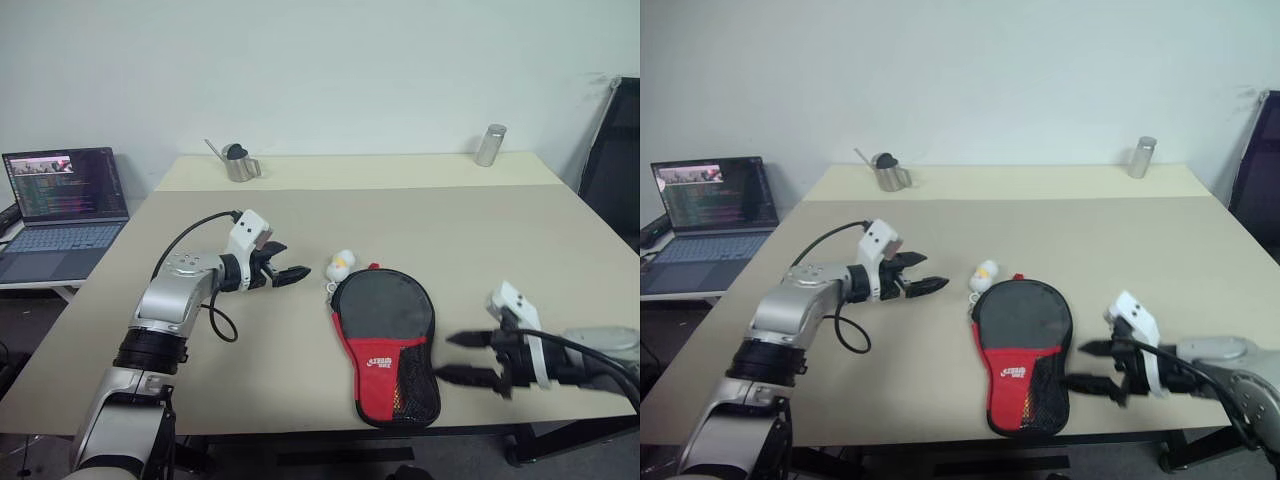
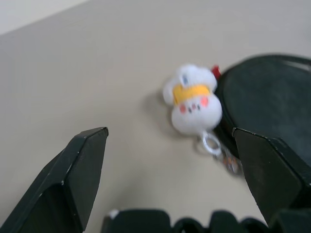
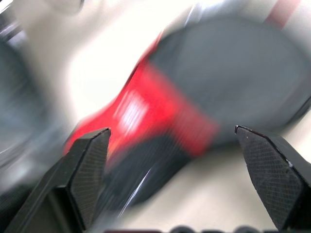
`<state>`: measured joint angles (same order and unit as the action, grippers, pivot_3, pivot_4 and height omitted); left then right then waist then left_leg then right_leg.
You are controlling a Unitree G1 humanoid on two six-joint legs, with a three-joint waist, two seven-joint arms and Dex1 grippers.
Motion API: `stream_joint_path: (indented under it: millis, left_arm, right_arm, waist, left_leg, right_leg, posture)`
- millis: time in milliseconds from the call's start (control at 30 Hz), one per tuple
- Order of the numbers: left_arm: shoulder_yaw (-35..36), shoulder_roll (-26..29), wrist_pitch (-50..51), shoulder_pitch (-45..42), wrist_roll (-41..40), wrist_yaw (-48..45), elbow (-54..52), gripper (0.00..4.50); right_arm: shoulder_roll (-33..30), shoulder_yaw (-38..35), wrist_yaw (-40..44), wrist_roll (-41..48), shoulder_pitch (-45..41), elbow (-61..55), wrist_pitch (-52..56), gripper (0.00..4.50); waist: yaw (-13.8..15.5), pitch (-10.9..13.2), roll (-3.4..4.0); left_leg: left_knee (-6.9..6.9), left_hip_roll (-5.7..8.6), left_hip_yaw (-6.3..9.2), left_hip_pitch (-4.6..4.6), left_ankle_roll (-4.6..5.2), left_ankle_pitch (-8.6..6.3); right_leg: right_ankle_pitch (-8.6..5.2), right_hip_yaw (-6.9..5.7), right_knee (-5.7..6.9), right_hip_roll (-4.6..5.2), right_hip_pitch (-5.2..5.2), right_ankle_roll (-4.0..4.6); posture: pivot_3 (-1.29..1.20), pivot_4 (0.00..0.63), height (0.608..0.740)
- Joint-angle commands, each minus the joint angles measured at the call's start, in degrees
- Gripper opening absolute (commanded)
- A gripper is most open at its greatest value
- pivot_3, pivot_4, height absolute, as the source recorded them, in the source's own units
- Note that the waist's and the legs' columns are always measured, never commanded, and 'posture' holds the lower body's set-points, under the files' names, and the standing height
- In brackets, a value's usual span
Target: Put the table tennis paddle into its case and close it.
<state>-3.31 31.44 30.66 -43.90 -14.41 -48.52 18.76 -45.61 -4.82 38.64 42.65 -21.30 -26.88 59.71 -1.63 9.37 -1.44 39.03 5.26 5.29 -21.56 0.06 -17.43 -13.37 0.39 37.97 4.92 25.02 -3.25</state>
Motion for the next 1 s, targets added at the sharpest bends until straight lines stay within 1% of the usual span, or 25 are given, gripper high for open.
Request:
stream_joint_path:
  millis: [33,100,167,300,400,533,700,800,1000]
  left_arm:
    - [1.39,-1.5,-0.92,-3.34,0.22,1.91,1.03,4.5]
    - [0.94,-3.25,-1.07,-4.83,0.46,2.68,2.07,4.5]
    - [0.37,-5.13,-1.16,-5.95,0.99,3.8,3.14,4.5]
    - [-1.05,-8.27,-1.08,-6.67,2.55,5.33,4.4,4.5]
    - [-1.26,-9.62,-0.62,-7.29,3.24,6.19,6.22,4.5]
    - [-2.0,-11.42,-0.33,-8.24,5.74,9.4,11.44,4.5]
    - [-0.5,-14.26,-2.05,-9.38,7.1,14.38,18.06,4.5]
    - [0.01,-16.05,-3.16,-10.16,6.86,14.95,21.57,4.5]
    - [-0.19,-18.31,-4.97,-11.76,7.82,15.87,27.37,4.5]
  right_arm:
    - [9.09,5.58,-8.66,-8.92,-4.99,6.38,-8.03,4.47]
    - [15.78,8.66,-13.21,-13.71,-7.19,10.65,-12.22,4.47]
    - [20.94,10.85,-15.42,-16.23,-7.41,13.79,-13.92,4.47]
    - [26.19,16.51,-17.03,-22.02,-5.31,18.93,-16.75,4.47]
    - [27.49,19.21,-16.66,-24.39,-3.48,20.62,-16.92,4.47]
    - [27.77,21.45,-14.75,-25.72,-1.61,20.52,-15.68,4.47]
    - [28.58,21.34,-13.74,-26.66,-1.61,20.5,-15.25,4.47]
    - [28.62,21.47,-13.33,-26.71,-0.9,19.77,-14.76,4.47]
    - [28.48,21.72,-12.38,-27.46,-1.02,19.78,-14.79,4.47]
  waist:
    - [0.13,-0.05,-0.11]
    - [0.15,-0.06,-0.12]
    - [0.16,-0.06,-0.11]
    - [0.17,-0.06,-0.11]
    - [0.06,-0.07,-0.11]
    - [-0.05,-0.19,-0.1]
    - [-0.1,-0.22,-0.11]
    - [-0.01,-0.23,-0.11]
    - [-0.05,-0.24,-0.12]
  left_leg:
    - [-0.01,-0.01,0.04,0.01,-0.01,0.01]
    - [0.01,-0.01,0.08,-0.02,-0.05,0.03]
    - [0.02,0.06,0.05,-0.18,-0.07,0.04]
    - [0.03,0.09,0.07,-0.34,-0.07,0.05]
    - [0.01,0.11,0.08,-0.37,-0.06,0.04]
    - [0.02,0.08,0.07,-0.18,-0.06,0.04]
    - [0.01,0.06,0.06,0.25,-0.06,0.04]
    - [-0.06,0.05,0.12,0.66,-0.05,0.04]
    - [-0.05,0.06,0.2,0.75,-0.06,0.03]
  right_leg:
    - [0.01,-0.02,0.01,0.0,-0.01,0.0]
    - [0.01,-0.04,0.02,0.0,0.02,0.01]
    - [0.01,0.01,0.02,0.02,0.21,0.02]
    - [0.01,-0.01,-0.11,0.03,0.3,0.01]
    - [0.01,-0.02,-0.21,0.03,0.3,0.01]
    - [0.01,-0.02,-0.06,-0.01,0.2,0.01]
    - [0.0,0.01,0.03,-0.04,-0.22,0.0]
    - [-0.01,-0.04,-0.07,-0.05,-0.69,-0.01]
    - [-0.01,-0.12,-0.12,-0.05,-0.83,-0.02]
  posture:
    - [0.0,0.15,0.74]
    - [0.0,0.15,0.74]
    - [0.0,0.15,0.74]
    - [0.0,0.15,0.74]
    - [0.0,0.15,0.74]
    - [0.0,0.15,0.74]
    - [0.0,0.15,0.74]
    - [0.0,0.15,0.74]
    - [0.0,0.15,0.74]
